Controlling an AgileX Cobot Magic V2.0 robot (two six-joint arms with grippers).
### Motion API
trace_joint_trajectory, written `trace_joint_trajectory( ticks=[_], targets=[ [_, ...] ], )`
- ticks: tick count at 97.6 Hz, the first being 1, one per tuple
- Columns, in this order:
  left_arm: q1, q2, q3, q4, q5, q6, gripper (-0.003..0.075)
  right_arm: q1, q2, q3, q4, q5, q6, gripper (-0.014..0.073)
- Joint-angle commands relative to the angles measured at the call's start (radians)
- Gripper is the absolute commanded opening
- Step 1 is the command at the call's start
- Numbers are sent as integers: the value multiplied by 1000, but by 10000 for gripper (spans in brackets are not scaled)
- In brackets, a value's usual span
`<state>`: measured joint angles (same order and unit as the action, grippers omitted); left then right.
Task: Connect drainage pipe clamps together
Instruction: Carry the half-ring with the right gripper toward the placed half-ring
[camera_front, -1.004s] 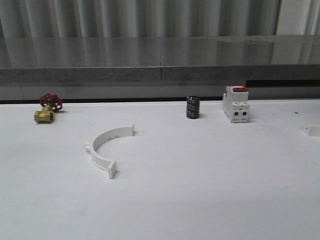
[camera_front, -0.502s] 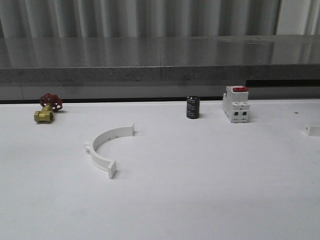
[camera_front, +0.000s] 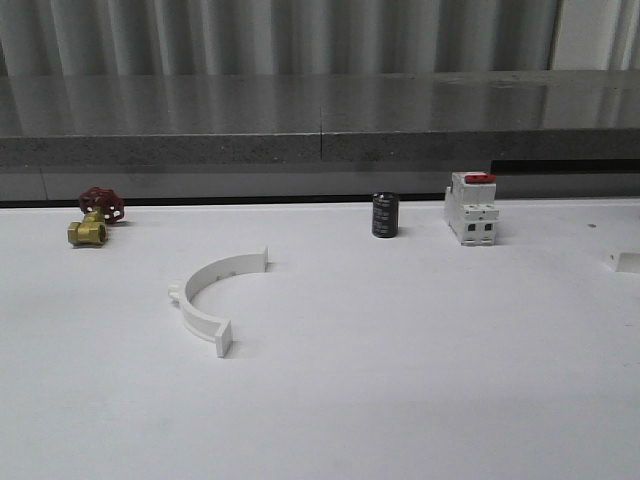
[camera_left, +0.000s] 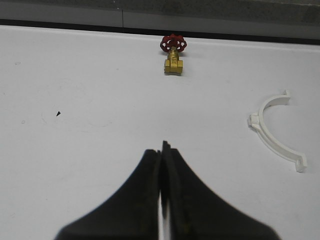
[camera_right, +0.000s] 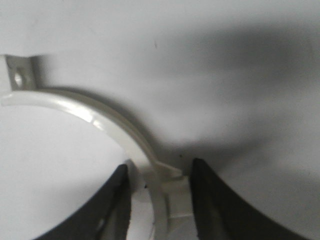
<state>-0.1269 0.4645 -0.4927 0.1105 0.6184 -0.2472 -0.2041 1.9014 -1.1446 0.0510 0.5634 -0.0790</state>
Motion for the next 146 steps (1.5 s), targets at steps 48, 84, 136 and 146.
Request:
trace_joint_trajectory(
  ticks=[48, 84, 136, 146],
  targets=[
    [0, 4, -25, 4, -70, -9, -21, 14, -39, -75, 35, 149, -4, 57],
    [0, 4, -25, 4, -70, -9, -21, 286, -135, -105, 32, 183, 155, 59],
    [0, 4, -25, 4, -70, -9, -20, 692, -119, -157, -399, 150, 930, 59],
    [0, 4, -25, 4, -70, -9, -21, 714, -80, -202, -399, 182, 944, 59]
  ],
)
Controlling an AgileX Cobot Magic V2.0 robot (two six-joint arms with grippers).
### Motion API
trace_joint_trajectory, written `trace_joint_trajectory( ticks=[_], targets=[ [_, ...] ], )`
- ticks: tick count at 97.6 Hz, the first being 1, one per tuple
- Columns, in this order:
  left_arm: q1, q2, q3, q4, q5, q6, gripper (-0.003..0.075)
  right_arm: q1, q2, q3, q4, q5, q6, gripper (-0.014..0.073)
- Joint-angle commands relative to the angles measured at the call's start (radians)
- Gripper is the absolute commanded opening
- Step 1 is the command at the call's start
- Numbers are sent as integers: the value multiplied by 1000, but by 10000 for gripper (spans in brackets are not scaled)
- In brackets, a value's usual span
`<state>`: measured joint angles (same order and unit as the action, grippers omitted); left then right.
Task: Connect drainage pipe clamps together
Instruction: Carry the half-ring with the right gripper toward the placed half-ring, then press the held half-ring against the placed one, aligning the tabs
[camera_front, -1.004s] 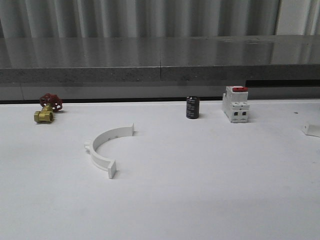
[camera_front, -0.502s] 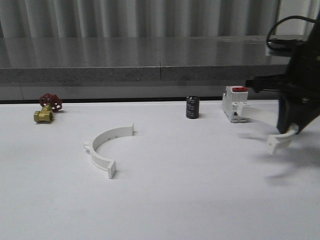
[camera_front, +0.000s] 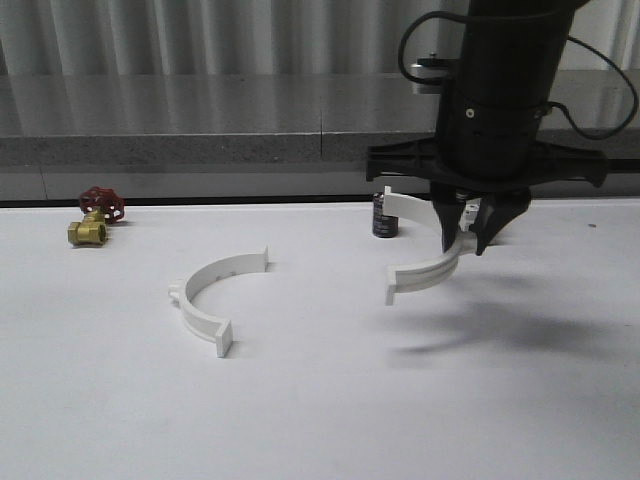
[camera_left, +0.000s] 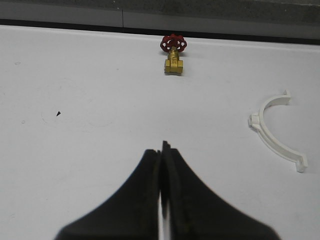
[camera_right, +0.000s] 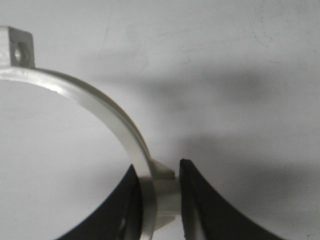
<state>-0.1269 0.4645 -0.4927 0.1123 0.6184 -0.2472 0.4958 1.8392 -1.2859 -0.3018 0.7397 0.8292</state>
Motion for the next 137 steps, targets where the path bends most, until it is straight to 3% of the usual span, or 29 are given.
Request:
trace_joint_trajectory(
  ticks=[1, 59, 80, 81, 137],
  targets=[
    [0, 4, -25, 2, -70, -9, -20, 16, -14, -65, -46, 9, 35, 59],
    [0, 4, -25, 2, -70, -9, -21, 162, 215, -338, -32, 101, 60, 59],
    [0, 4, -25, 2, -70, -9, -21, 175, 241, -352, -11, 86, 63, 59],
    [0, 4, -25, 2, -70, -9, -20, 175, 248, -352, 34, 34, 93, 59],
    [0, 4, -25, 2, -70, -9, -21, 175, 248, -352, 64, 37, 95, 59]
  ],
)
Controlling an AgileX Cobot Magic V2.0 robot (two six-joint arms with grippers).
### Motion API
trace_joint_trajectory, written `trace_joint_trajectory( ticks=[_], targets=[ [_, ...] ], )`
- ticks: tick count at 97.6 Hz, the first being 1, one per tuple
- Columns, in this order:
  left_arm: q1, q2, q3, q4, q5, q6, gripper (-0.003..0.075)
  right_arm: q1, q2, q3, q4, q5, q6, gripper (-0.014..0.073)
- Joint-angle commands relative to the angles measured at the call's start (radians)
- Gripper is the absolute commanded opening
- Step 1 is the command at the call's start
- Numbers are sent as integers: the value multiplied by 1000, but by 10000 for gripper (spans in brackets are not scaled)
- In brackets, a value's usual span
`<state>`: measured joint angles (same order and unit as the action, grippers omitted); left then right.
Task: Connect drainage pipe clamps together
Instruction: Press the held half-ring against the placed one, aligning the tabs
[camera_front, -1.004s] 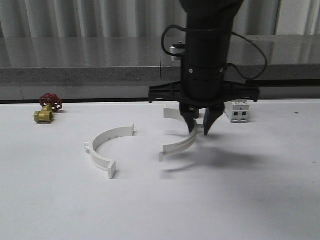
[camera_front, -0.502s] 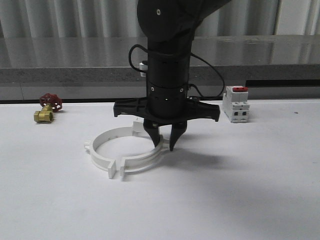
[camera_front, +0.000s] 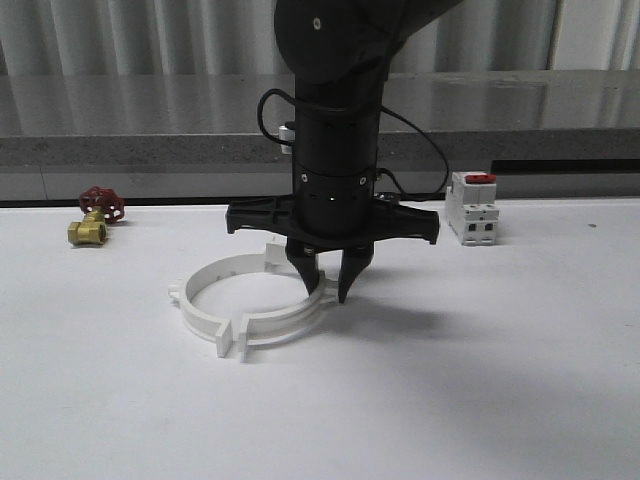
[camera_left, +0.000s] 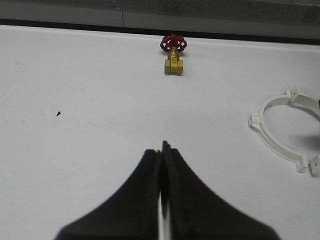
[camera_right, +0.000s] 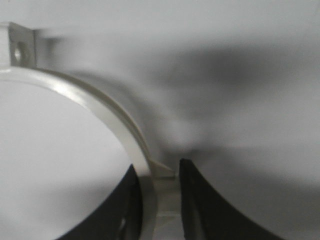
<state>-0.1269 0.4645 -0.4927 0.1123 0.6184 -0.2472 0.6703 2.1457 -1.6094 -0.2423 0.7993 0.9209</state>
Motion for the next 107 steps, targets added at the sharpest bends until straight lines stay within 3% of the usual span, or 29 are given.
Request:
trace_joint_trajectory(
  ticks=[1, 52, 107],
  targets=[
    [0, 4, -25, 2, -70, -9, -20, 1, -59, -29, 10, -22, 5, 59],
    [0, 4, -25, 2, -70, -9, -20, 1, -58, -29, 2, -2, 83, 59],
    [0, 4, -25, -3, -70, -9, -20, 1, -36, -29, 0, -10, 83, 59]
  ],
)
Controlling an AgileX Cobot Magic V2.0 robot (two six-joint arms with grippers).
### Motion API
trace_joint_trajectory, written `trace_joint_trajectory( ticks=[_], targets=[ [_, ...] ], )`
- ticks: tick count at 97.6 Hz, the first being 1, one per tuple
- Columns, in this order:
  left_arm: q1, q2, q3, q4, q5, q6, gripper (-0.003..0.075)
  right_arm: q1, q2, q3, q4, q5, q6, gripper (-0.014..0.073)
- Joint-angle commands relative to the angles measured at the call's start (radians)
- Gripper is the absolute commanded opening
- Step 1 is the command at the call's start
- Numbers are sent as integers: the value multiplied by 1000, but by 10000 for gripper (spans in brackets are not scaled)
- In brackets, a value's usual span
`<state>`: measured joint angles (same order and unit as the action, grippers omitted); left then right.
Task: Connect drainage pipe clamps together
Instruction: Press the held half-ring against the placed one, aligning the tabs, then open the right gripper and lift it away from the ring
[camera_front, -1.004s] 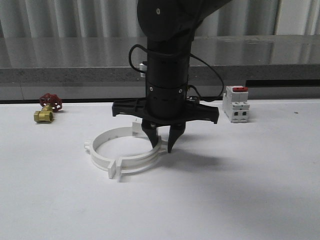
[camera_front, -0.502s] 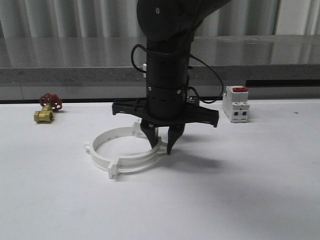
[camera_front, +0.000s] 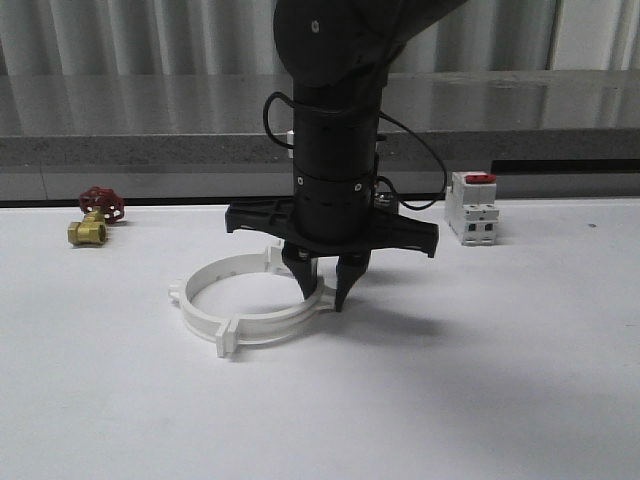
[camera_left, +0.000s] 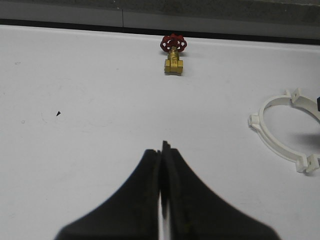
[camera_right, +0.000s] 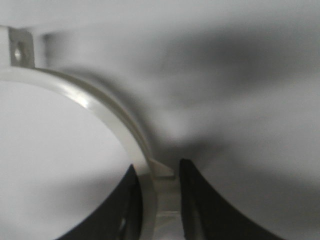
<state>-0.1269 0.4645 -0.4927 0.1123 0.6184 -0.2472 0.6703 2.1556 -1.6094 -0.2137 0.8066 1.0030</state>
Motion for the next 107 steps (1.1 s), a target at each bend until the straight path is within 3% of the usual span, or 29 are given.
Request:
trace_joint_trajectory(
  ticks=[1, 107],
  targets=[
    [0, 4, -25, -3, -70, -9, -20, 1, -45, -29, -29, -17, 1, 59],
    [0, 4, -25, -3, -70, -9, -20, 1, -34, -29, 13, -26, -53, 68]
  ],
)
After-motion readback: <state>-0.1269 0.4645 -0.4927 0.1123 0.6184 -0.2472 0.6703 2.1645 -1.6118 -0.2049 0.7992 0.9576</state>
